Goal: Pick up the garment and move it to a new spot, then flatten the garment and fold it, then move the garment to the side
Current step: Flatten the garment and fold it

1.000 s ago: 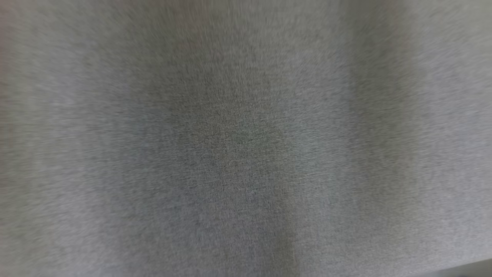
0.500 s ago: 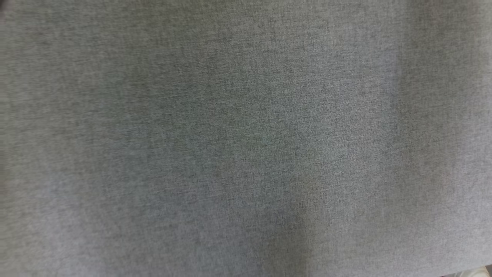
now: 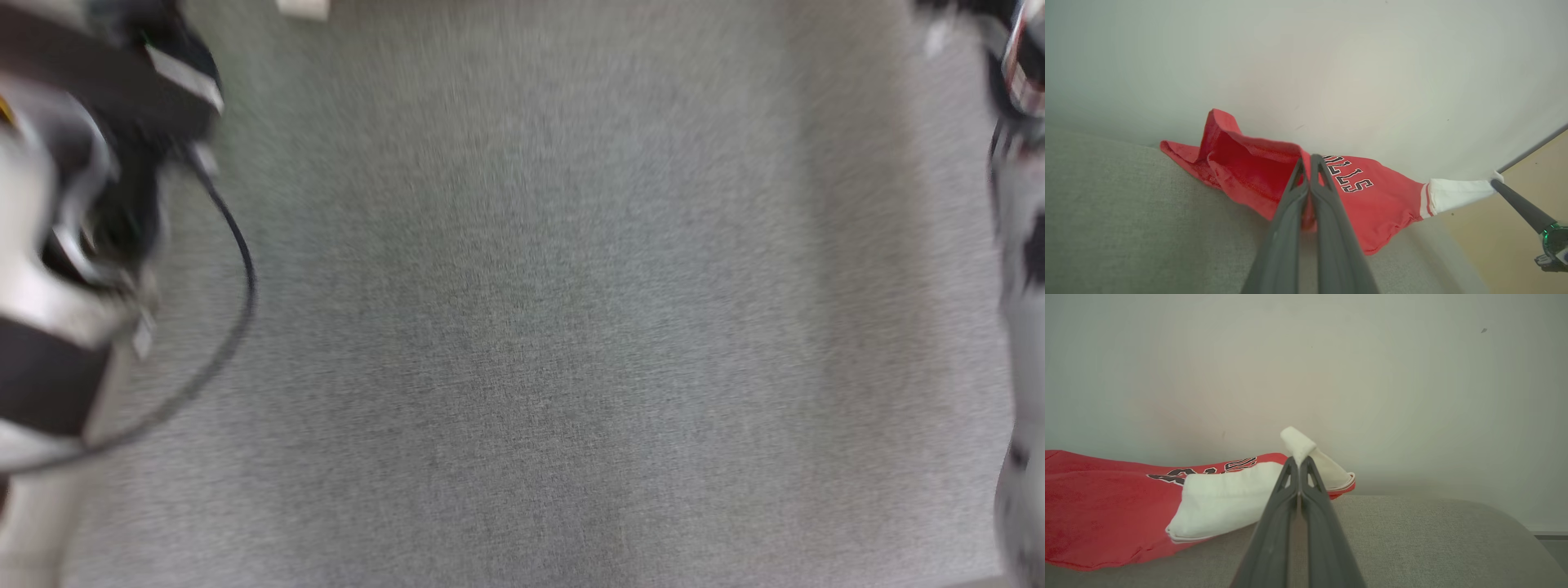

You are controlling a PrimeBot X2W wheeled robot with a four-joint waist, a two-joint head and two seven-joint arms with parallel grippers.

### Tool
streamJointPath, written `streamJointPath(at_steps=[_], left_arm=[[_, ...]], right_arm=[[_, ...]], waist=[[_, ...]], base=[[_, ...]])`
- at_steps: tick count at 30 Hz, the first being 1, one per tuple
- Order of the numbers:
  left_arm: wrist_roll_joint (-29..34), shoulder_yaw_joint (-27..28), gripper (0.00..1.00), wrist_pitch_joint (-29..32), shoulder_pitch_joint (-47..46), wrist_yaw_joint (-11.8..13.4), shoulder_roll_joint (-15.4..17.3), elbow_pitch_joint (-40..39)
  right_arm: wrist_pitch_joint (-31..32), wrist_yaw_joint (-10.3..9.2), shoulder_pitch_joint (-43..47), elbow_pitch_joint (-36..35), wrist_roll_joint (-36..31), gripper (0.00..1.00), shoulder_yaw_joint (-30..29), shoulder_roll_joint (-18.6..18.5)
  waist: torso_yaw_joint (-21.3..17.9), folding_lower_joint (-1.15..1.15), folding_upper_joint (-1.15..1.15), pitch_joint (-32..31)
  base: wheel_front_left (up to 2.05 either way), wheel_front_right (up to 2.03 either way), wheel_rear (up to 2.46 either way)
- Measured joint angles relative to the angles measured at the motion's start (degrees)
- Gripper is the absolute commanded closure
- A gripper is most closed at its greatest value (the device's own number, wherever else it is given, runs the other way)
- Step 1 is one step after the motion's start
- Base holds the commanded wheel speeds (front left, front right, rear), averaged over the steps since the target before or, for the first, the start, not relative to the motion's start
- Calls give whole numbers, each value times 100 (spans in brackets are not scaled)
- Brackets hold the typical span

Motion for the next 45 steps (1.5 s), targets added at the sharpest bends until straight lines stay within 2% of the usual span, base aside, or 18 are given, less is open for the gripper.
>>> streamJointPath(at_steps=[5, 11, 15, 23, 31, 39, 45], left_arm=[[-207, -97, 100, -22, 1151, 193, -37, -309], [-280, -350, 100, -138, 2255, 305, -140, -372], [-301, -428, 100, -345, 2859, 423, -208, -422], [-442, -517, 100, -567, 3802, 605, -344, -543], [-69, -865, 100, -699, 4355, 847, -260, -479], [5, -1081, 100, -712, 4925, 1091, -249, -424], [-60, -1049, 100, -818, 5312, 1303, -309, -409]], right_arm=[[801, 0, 1167, -708, 235, 100, -64, -10], [2242, 0, 2434, -1347, 294, 100, 81, -243], [2800, 0, 3170, -1844, 504, 100, 5, -243], [3205, 0, 4340, -2297, 530, 100, -361, -211], [3638, 0, 5264, -2657, 561, 100, -573, -154], [4318, 0, 6196, -3063, 653, 100, -392, -433], [4501, 0, 6687, -3169, 876, 100, -403, -690]], waist=[[40, 0, 0, -640], [95, 0, 0, -1359], [134, 0, -1, -1783], [222, 0, -1, -2379], [346, 1, -1, -2754], [391, 1, 0, -3033], [395, 1, 0, -3157]], base=[[0, 0, 0], [0, 0, 0], [0, 0, 0], [0, 0, 0], [0, 0, 0], [0, 0, 0], [0, 0, 0]])
